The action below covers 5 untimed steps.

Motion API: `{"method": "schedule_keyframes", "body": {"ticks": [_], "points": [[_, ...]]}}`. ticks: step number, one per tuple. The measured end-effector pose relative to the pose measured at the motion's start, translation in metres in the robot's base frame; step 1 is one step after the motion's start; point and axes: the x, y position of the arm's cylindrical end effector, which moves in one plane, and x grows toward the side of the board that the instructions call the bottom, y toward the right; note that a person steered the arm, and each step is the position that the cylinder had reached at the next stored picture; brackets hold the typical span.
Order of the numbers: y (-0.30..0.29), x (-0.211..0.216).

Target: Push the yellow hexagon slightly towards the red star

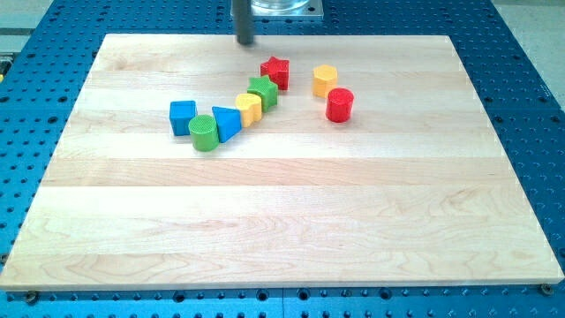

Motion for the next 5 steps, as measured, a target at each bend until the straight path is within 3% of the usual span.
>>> {"method": "schedule_keyframes", "body": {"ticks": [1, 2, 3, 5], "points": [[0.11, 0.03], [0.16, 0.106], [0.139, 0.136], [0.127, 0.136]]}}
